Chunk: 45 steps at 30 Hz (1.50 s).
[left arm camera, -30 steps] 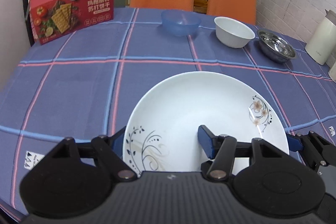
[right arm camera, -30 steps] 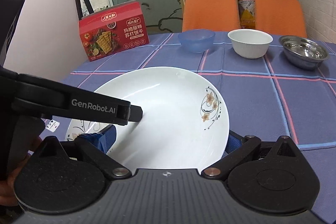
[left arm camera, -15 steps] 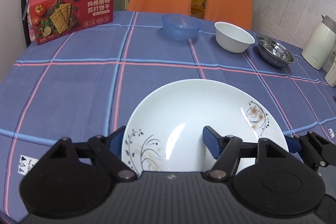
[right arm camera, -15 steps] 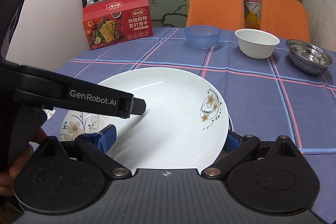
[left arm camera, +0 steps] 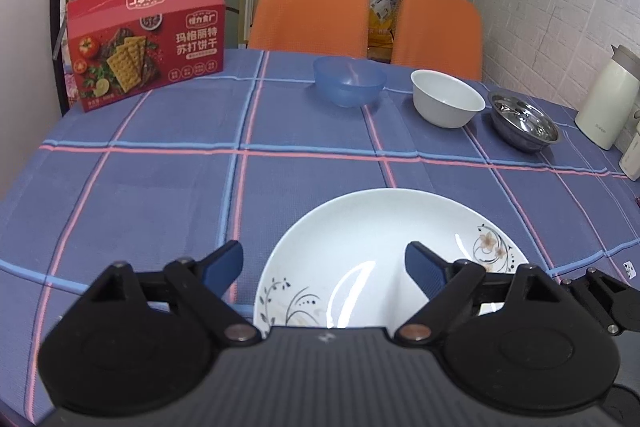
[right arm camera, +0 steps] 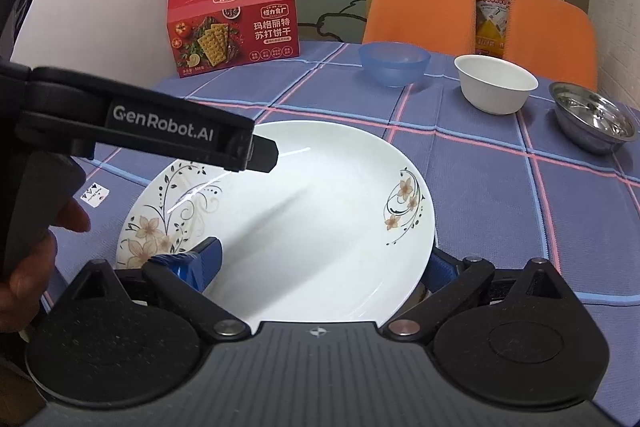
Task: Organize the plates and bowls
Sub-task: 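Lower the floral plate onto the gold-rimmed plate and open the left tool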
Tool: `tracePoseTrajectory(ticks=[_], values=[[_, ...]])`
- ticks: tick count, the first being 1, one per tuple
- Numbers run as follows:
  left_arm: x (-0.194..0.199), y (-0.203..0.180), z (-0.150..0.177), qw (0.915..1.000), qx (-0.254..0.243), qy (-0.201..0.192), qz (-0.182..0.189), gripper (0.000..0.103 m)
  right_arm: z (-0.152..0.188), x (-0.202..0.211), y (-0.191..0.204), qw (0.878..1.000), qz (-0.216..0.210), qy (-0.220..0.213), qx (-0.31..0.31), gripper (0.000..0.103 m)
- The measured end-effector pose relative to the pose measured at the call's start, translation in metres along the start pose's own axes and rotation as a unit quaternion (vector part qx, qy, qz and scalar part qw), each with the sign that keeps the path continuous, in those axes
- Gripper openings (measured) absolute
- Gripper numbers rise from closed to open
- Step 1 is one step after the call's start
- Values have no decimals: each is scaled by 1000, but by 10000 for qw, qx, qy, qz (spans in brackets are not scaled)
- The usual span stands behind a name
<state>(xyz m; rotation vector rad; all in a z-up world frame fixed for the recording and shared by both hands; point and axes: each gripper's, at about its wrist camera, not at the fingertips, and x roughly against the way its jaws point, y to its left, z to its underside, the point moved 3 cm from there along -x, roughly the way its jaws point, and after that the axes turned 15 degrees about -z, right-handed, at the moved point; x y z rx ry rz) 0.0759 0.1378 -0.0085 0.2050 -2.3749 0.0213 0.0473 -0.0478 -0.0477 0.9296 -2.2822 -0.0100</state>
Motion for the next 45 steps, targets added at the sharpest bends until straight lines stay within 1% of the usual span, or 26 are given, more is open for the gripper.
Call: tracePoseTrajectory(ticks=[2,3,4,5,6,9,12,15,16,17,19,22,24,25,27,28,30,31,32,33,34,38,42,45], values=[[0,1,0,10000,20,-11,-31,87,-1,4,-1,9999,44,-81,-50,89],[0,1,-1,10000,43,-13,-36,87,-1,3,0,9999,120,-55,-5,89],[-1,2,-2,10000,72,-8,-21,87,-1,1,1,9998,195,22,54,91],[-1,2,-3,10000,92,-3,-3,87,0,0,1,9993,307,107,159,91],[-1,1,-4,9999,111,-2,12,87,1,-2,-2,9991,333,211,159,91],[-1,1,-5,9999,106,-21,0,89,4,-2,-11,9995,97,302,-50,89],[-2,2,-4,9999,126,-7,-9,89,4,-2,-7,9993,144,340,76,90],[-2,4,-4,9999,168,-6,-10,90,8,-7,-1,9971,274,541,455,91],[-2,4,-4,9998,175,-3,-19,91,10,-6,0,9968,283,531,529,91],[-2,4,-4,9998,179,-1,-24,91,11,-5,-1,9972,227,531,475,90],[-2,4,-3,9999,170,-4,-26,91,11,4,-7,9988,122,371,291,89],[-1,3,0,9999,133,37,-53,92,8,25,-15,9995,306,-113,44,89],[1,3,1,9998,162,83,24,92,4,36,-23,9986,381,-334,-129,89],[3,3,2,9997,214,94,96,92,1,38,-27,9982,385,-405,-196,89],[12,4,3,9990,430,28,115,93,-4,43,-34,9965,483,-589,-348,89],[19,5,5,9976,679,-93,-4,93,-6,45,-36,9949,569,-724,-408,89],[28,7,11,9925,1075,-354,-453,97,-8,47,-39,9899,821,-1011,-557,89],[28,6,14,9902,1120,-395,-735,100,-8,46,-38,9885,907,-1051,-607,89],[24,1,15,9910,879,-355,-945,100,-7,43,-38,9895,911,-977,-546,89],[20,-4,15,9930,572,-272,-999,100,-6,40,-36,9916,848,-866,-451,89],[18,-5,16,9934,446,-228,-1030,100,-4,39,-36,9928,798,-795,-407,89],[15,-4,11,9945,415,-217,-940,100,-1,41,-39,9937,641,-783,-486,89],[16,-4,7,9948,514,-241,-845,100,-2,46,-41,9933,645,-835,-467,89],[14,-8,7,9956,491,-202,-767,100,-2,47,-44,9934,587,-819,-542,89]])
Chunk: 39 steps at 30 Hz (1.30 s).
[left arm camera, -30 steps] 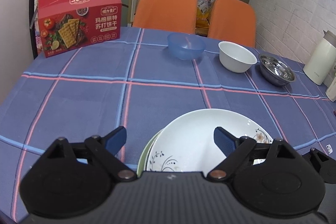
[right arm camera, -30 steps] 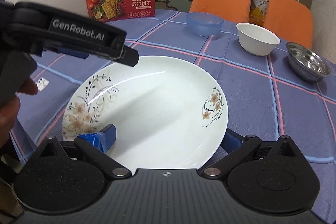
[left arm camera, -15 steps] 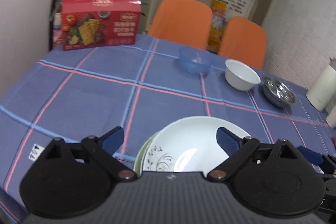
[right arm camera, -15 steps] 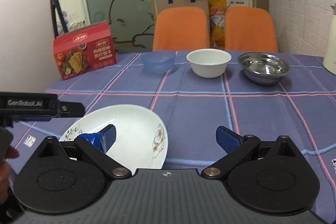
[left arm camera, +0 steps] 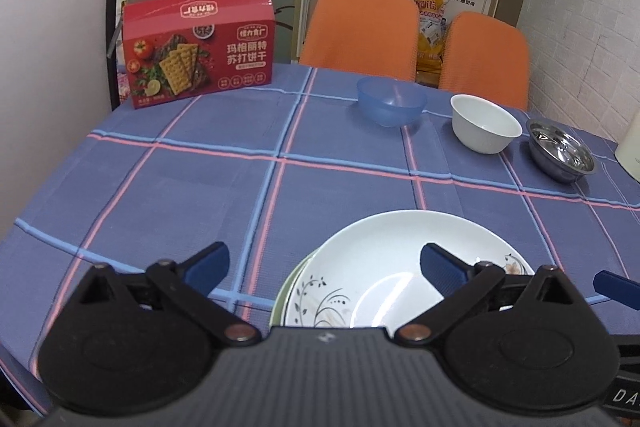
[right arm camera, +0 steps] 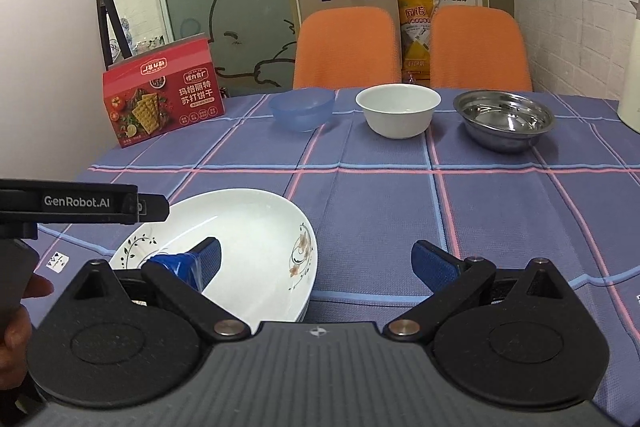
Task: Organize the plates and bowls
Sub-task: 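Lower the floral plate onto the gold-rimmed plate and open the left tool, then move the left tool over the table to the steel bowl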
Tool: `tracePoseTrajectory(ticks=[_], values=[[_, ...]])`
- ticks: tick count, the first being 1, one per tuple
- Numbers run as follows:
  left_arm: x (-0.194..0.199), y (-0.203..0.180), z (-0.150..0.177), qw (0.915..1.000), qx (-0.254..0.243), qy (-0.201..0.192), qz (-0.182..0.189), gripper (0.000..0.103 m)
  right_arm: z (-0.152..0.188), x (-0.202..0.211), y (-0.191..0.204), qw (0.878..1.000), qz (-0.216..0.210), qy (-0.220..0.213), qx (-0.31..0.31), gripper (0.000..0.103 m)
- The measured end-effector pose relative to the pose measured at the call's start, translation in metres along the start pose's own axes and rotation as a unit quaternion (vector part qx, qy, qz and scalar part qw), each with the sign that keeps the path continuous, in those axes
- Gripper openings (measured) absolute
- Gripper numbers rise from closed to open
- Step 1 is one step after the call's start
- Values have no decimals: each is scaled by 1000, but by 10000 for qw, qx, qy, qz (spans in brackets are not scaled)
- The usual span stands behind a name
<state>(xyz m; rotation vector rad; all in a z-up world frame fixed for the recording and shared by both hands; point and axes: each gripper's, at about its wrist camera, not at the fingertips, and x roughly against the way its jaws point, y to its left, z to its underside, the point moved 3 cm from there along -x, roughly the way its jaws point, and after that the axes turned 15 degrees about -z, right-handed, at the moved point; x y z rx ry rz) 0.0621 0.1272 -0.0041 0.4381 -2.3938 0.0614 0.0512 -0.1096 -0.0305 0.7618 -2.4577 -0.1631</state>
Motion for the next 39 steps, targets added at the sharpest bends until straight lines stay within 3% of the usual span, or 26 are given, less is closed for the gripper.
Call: tracePoseTrajectory(ticks=[4,8,14,20,24,27,32,39], values=[[-3,-14,-14,9998,-155,21,153,100,1,3,-7,9998,-110,-57,-148,89],[-9,-44,-55,9984,-411,-167,347,100,2,11,-22,9991,-59,-169,-378,89],[-55,-113,-114,9953,-776,232,537,100,7,22,-52,9967,-9,-244,-777,89],[-102,-172,-144,9936,-939,532,345,100,10,34,-83,9937,82,-320,-1075,89],[-123,-194,-148,9921,-1038,670,216,100,15,37,-104,9904,141,-339,-1333,89],[-117,-190,-136,9923,-964,711,318,100,19,39,-115,9881,177,-338,-1493,89],[-65,-151,-107,9931,-716,453,816,100,21,39,-115,9872,132,-351,-1547,89],[-7,-94,-61,9953,-654,-12,719,100,21,49,-80,9923,-7,-386,-1176,89]])
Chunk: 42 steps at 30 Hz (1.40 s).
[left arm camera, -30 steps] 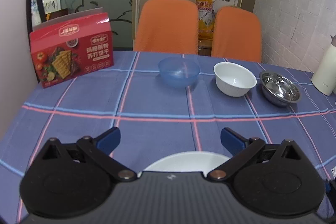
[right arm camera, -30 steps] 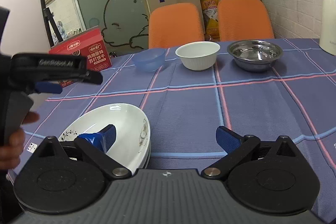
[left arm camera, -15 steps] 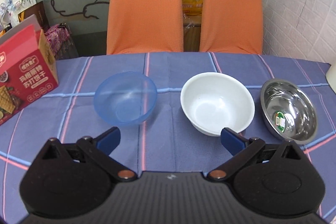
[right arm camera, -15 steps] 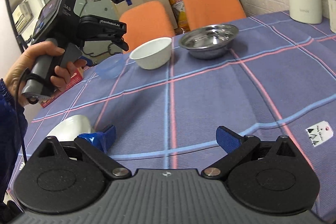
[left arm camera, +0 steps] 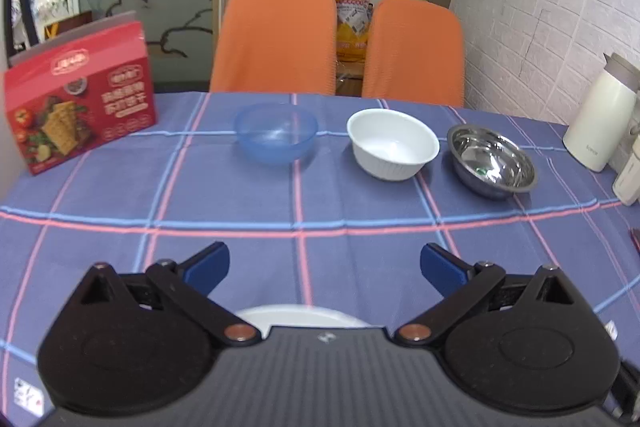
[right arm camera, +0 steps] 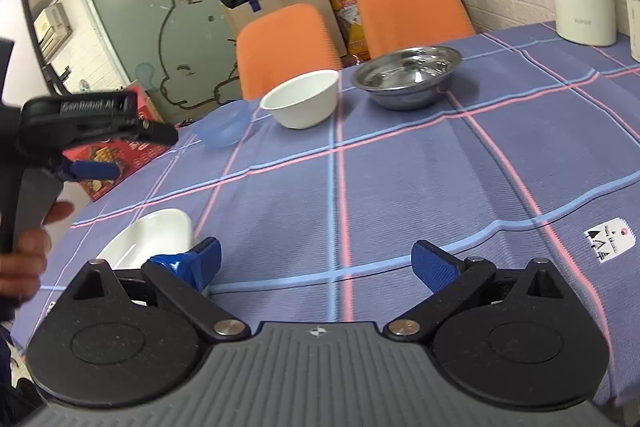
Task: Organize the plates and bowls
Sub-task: 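Move the left tool over the table to the steel bowl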
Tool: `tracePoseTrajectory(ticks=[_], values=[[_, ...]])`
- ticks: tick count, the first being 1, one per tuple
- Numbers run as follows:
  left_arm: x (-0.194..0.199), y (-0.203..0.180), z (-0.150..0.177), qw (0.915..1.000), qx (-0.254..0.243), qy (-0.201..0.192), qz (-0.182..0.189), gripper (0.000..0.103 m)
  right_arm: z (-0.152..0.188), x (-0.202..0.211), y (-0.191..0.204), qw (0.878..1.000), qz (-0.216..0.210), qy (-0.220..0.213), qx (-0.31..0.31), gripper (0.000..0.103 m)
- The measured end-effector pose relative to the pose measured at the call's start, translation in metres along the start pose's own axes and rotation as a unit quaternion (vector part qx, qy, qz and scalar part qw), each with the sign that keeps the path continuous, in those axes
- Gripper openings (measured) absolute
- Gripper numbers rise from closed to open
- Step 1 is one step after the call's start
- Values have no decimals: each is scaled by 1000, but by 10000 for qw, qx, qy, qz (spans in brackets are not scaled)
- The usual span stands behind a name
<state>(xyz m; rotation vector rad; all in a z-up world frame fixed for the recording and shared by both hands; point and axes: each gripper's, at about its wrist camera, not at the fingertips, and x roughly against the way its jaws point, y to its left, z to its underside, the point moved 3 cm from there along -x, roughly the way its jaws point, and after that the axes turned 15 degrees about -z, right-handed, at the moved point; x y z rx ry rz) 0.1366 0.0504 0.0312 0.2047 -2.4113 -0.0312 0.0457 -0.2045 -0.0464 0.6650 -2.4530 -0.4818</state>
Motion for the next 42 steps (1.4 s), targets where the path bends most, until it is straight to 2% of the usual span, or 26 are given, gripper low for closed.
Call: tracePoseTrajectory(ticks=[2,8,14,17,22,33,40,42], values=[[16,5,14,9999,-17,-137,-48,100,2,5,11,9999,-27,-26,112,89],[54,14,47,9991,128,-362,173,100,10,33,35,9993,26,-197,312,89],[84,8,61,9965,154,-682,463,101,17,59,38,9990,55,-409,165,89],[89,3,59,9956,36,-863,371,101,16,61,33,9989,168,-413,112,90],[75,-20,36,9956,-183,-899,208,101,9,47,14,9996,22,-266,17,89],[18,-126,-23,9897,-1043,-703,687,101,-51,26,-76,9965,830,15,29,89],[-22,-175,-73,9828,-1312,-907,927,102,-87,2,-109,9940,1067,93,209,89],[-37,-188,-86,9813,-1351,-840,1085,102,-98,-9,-119,9938,1078,165,227,89]])
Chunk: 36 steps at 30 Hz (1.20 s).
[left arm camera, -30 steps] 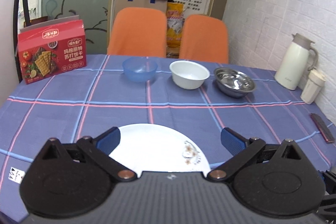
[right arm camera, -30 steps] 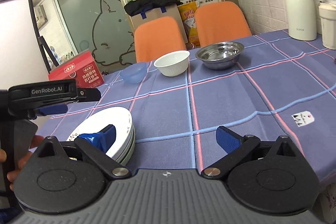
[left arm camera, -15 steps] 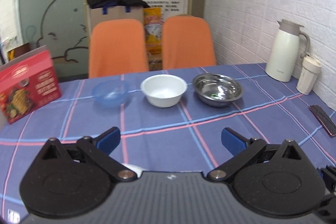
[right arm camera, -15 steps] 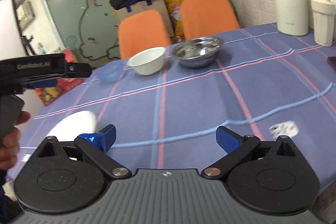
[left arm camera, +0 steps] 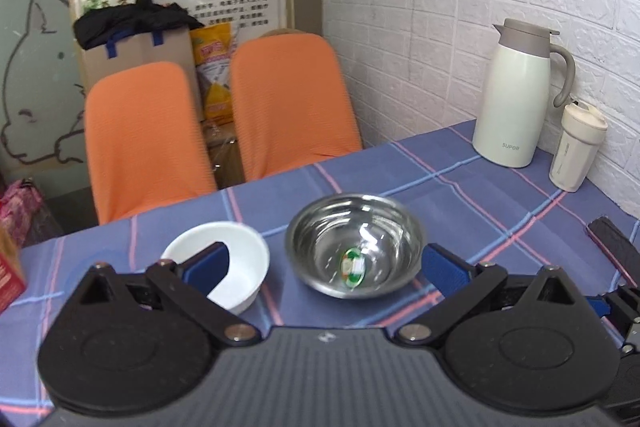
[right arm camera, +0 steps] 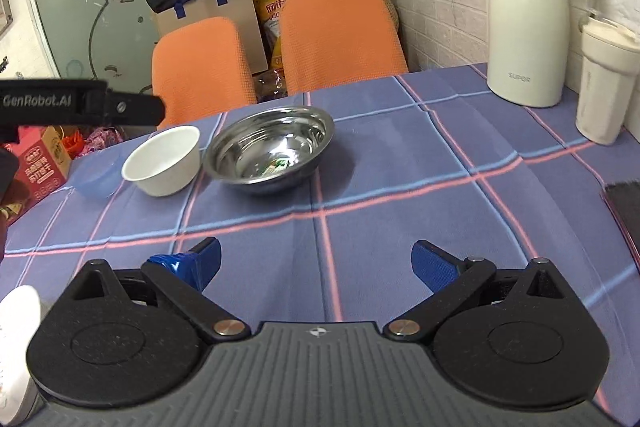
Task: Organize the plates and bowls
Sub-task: 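Move the left tool over the table to the steel bowl, then close the left tool on the rim of the steel bowl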
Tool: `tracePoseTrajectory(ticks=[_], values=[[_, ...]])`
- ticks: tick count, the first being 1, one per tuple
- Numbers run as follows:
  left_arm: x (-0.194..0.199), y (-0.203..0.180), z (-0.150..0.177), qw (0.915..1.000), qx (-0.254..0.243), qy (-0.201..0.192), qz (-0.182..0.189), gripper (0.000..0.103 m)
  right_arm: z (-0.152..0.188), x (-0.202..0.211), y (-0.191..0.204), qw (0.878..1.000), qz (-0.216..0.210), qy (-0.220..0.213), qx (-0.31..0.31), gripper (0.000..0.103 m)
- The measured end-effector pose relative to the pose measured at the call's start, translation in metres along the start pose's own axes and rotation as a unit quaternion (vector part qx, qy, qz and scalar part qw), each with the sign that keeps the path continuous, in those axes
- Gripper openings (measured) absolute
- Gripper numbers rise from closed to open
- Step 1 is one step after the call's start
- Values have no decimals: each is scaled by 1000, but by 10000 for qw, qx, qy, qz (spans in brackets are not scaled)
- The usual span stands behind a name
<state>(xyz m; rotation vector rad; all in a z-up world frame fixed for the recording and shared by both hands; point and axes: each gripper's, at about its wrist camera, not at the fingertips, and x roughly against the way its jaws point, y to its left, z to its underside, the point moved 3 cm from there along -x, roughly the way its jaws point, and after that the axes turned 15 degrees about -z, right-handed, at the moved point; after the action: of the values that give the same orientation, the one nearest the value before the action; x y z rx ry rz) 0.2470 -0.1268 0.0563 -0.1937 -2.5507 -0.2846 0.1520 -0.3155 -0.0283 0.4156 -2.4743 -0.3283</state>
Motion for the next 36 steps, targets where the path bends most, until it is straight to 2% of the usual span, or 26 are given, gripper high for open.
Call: tracePoseTrajectory(ticks=[2,6,11,20,24,36], values=[[-21,-6,-9,9994,60,151,300,102,-8,-11,-5,10000,21,60,-5,89],[-65,-8,-19,9957,356,556,652,102,-20,-30,-13,9999,-38,131,-38,89],[-110,-7,-24,9946,352,837,494,101,-32,-50,-20,9998,-103,162,-74,89],[-154,-19,-27,9932,238,1050,436,101,-56,-82,-32,9997,-126,158,-143,89],[-166,-18,-26,9930,190,1102,368,101,-61,-98,-36,9997,-23,191,-157,89],[-180,-19,-10,9883,199,1383,607,101,-58,-132,-39,9989,164,441,-19,89]])
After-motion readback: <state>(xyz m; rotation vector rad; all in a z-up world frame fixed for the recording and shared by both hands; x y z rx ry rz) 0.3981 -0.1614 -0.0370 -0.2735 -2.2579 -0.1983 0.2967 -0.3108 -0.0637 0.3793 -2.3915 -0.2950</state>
